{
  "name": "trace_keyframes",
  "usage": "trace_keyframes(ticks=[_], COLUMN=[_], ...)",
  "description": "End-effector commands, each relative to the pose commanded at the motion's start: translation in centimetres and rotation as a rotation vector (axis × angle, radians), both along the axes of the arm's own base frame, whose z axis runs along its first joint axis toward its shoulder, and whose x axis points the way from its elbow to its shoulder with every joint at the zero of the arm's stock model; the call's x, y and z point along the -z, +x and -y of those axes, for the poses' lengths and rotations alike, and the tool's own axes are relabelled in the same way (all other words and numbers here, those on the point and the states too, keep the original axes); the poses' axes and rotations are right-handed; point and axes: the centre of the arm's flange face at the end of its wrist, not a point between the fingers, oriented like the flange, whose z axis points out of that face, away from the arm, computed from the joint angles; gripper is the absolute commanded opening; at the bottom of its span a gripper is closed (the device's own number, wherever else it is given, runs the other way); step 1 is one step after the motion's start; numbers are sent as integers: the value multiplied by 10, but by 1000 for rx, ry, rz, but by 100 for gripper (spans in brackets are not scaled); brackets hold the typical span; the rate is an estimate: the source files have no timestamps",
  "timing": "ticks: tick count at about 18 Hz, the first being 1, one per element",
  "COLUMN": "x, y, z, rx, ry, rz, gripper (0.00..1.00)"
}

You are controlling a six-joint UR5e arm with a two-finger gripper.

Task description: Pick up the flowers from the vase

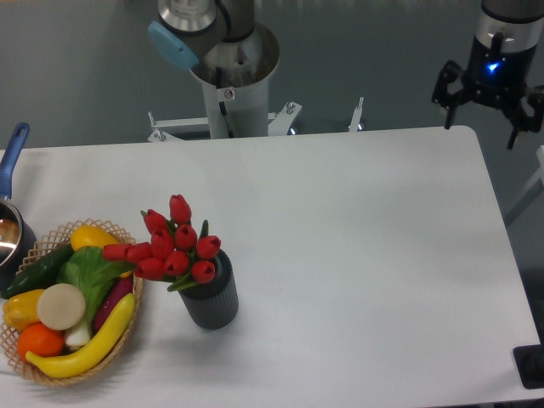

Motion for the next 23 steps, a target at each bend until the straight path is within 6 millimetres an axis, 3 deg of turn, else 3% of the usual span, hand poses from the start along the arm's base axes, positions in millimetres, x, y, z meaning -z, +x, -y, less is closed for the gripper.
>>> trace_keyframes(ticks=[6, 8, 14, 21, 23], x=[7, 16, 52, 74, 79], y=[3, -4, 3, 9, 25], z=[-10, -15, -24, -49, -74], rx=[15, 6, -70, -144, -103], ry=[17, 82, 223, 398, 394], rz=[17, 29, 31, 168, 189], gripper=[100, 100, 100, 100, 100])
